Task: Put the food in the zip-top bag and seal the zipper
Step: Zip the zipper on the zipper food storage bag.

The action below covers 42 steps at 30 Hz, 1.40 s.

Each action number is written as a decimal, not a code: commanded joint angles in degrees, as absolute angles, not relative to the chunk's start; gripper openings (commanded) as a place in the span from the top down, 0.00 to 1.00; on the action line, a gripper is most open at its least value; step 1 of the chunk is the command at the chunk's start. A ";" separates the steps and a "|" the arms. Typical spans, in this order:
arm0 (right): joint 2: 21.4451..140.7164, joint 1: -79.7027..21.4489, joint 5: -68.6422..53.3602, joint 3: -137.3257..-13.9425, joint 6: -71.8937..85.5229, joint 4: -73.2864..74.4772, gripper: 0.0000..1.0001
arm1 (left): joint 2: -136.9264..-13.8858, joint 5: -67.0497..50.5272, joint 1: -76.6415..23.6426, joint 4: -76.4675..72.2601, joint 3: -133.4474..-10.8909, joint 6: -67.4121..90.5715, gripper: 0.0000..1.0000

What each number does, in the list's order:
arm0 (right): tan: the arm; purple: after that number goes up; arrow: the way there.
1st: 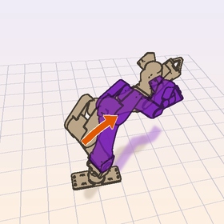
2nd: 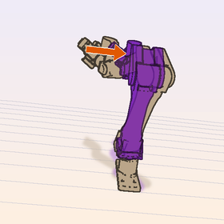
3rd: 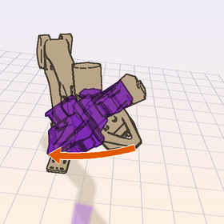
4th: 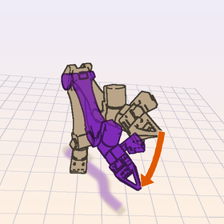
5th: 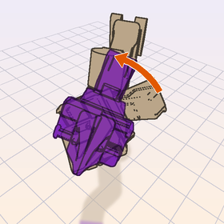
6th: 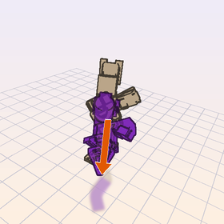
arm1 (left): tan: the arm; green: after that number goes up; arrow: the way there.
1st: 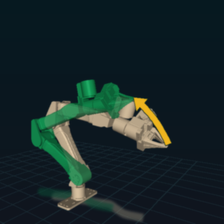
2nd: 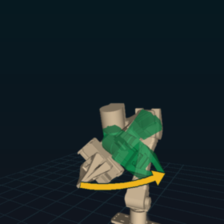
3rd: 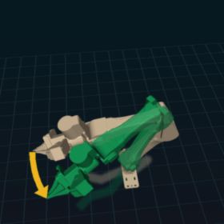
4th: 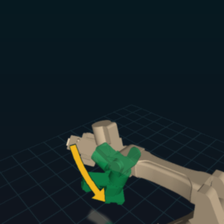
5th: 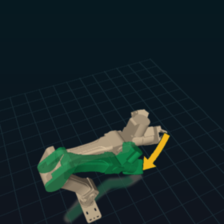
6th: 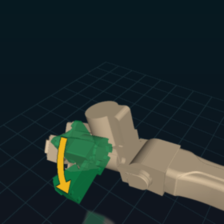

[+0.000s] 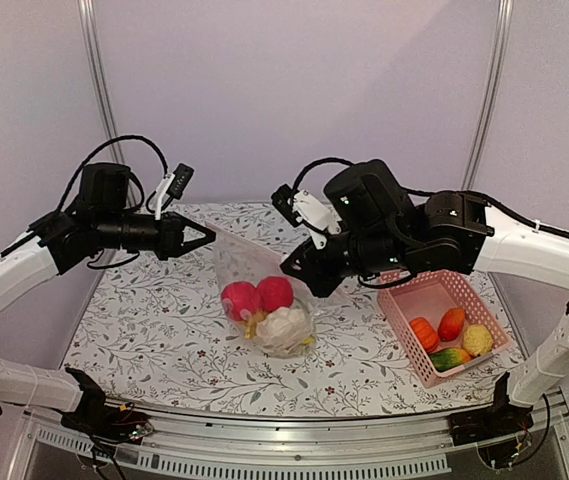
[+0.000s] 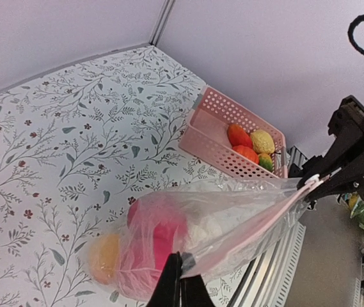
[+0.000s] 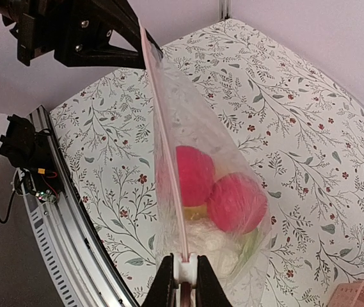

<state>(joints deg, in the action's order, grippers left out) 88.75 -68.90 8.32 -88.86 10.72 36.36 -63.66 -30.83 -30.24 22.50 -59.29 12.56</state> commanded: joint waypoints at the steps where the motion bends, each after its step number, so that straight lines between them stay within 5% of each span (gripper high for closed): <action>1: 85.05 -69.13 10.08 -86.79 12.16 40.65 1.00 | -62.67 -25.10 -26.29 21.23 -58.65 13.70 1.00; 42: 78.67 -69.14 13.53 -79.56 15.81 40.48 1.00 | -62.55 -25.66 -19.44 20.30 -58.01 15.56 1.00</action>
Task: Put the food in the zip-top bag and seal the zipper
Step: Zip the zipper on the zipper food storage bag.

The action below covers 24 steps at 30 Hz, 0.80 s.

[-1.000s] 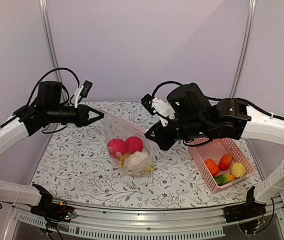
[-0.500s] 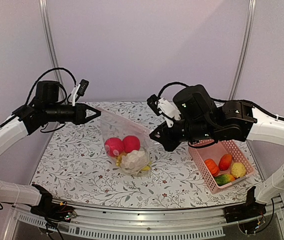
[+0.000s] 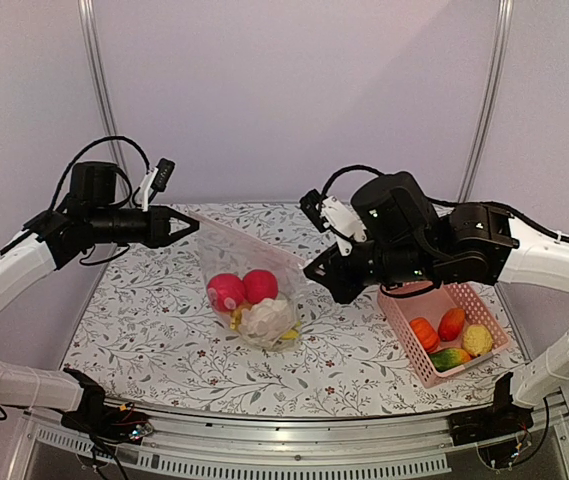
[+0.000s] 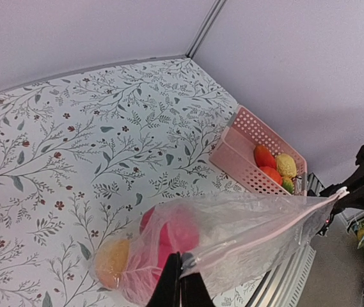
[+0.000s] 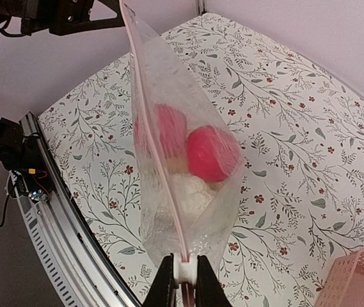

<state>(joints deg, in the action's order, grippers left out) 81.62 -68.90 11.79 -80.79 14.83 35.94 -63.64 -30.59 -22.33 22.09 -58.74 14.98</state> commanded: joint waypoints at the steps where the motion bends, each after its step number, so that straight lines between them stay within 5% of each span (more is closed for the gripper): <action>1: 78.66 -69.12 13.53 -79.48 15.88 40.56 1.00 | -62.52 -25.69 -19.36 20.24 -58.01 15.59 1.00; 16: 78.93 -69.14 15.38 -79.80 16.65 39.56 1.00 | -63.31 -30.62 -19.20 18.94 -58.00 15.73 0.99; 21: 80.98 -69.11 17.95 -81.67 17.68 38.61 0.99 | -63.20 -33.52 -19.84 18.49 -58.23 15.50 0.41; 24: 82.65 -69.03 21.03 -82.99 18.55 38.87 0.99 | -61.98 -32.41 -19.80 17.93 -57.74 15.44 0.18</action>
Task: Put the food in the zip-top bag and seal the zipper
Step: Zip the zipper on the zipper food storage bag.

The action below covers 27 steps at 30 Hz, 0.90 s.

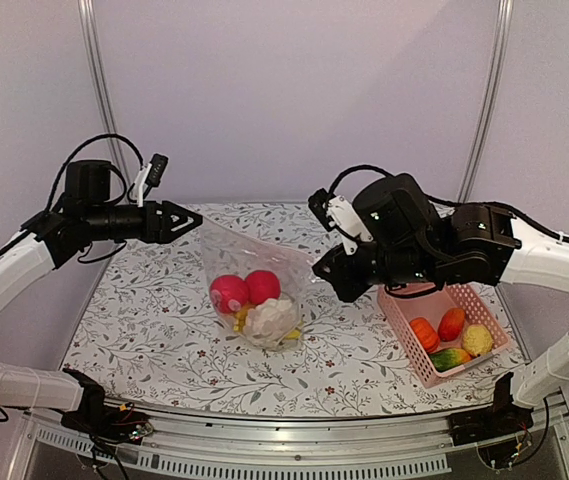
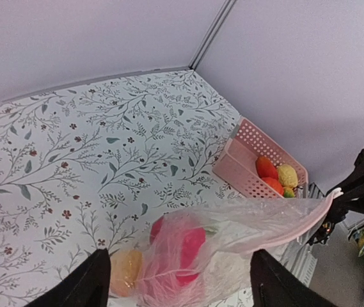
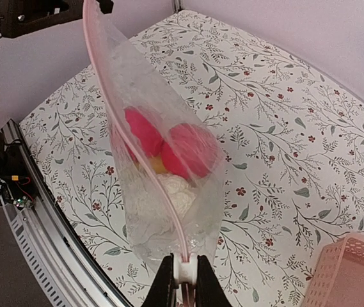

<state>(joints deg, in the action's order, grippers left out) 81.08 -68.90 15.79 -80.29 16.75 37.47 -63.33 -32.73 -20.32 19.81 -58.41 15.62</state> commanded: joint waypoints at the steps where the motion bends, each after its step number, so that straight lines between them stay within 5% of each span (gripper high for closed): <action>1: 83.02 -68.91 22.40 -83.38 19.03 39.14 0.98 | -61.44 -32.02 -19.81 17.69 -57.48 15.40 0.14; 13: 83.19 -61.27 22.06 -82.42 26.93 40.29 0.86 | -59.12 -27.14 -19.62 17.45 -56.33 16.12 0.03; 15: 83.15 -61.22 21.38 -82.53 26.43 40.09 0.75 | -59.38 -26.55 -19.65 17.81 -56.49 16.26 0.03; 21: 81.82 -61.18 21.07 -82.11 25.21 39.44 0.16 | -59.39 -24.37 -19.60 18.56 -56.61 16.37 0.02; 24: 80.87 -61.21 21.75 -81.77 24.72 39.36 0.02 | -59.24 -23.94 -19.58 18.72 -56.53 16.35 0.01; 27: 79.51 -61.22 21.97 -81.57 23.98 39.19 0.01 | -59.24 -23.43 -19.57 18.81 -56.53 16.43 0.00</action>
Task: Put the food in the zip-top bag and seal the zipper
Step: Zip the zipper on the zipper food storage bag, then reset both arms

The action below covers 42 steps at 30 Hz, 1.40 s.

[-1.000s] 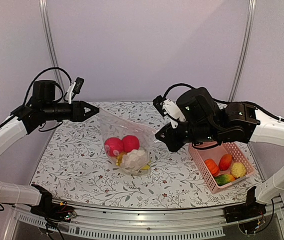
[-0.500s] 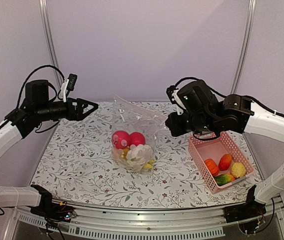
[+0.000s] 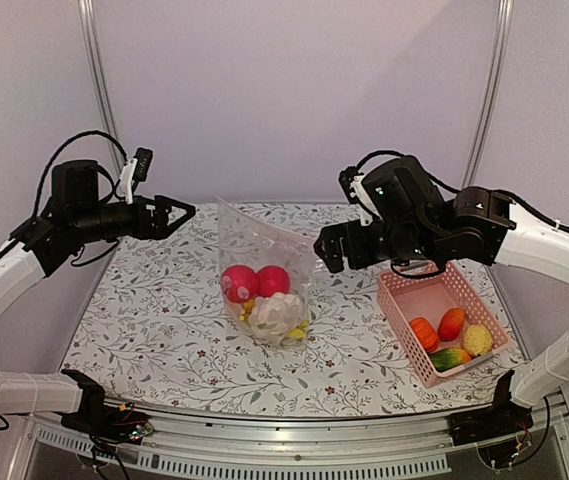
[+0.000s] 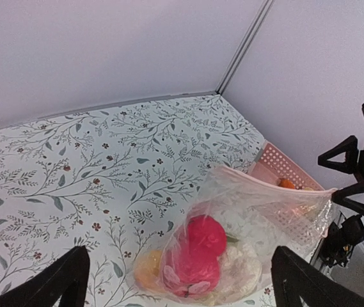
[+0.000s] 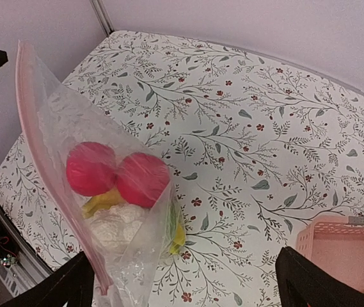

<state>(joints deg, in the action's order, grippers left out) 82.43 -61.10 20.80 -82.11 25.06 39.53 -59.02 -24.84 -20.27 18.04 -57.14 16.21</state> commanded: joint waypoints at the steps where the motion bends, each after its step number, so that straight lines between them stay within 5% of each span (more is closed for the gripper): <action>1: 78.98 -61.22 21.93 -81.56 23.81 39.05 0.01 | -59.34 -23.32 -19.60 18.81 -56.52 16.48 0.00; 18: 69.83 -58.45 21.77 -76.32 23.00 36.26 0.01 | -58.58 -14.48 -17.13 18.90 -55.04 20.98 0.00; 30: 64.56 -36.98 12.83 -61.22 25.22 31.48 0.01 | -56.88 -4.98 -6.23 6.65 -37.13 29.13 0.00; 42: 47.24 -16.14 12.64 -40.19 18.76 14.65 0.01 | -38.48 9.01 1.75 -5.31 -24.04 19.94 0.00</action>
<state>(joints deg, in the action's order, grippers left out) 52.49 -18.87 11.77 -45.39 22.81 24.71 -43.46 1.76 1.58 1.08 -27.68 25.26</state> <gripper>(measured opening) 0.988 0.995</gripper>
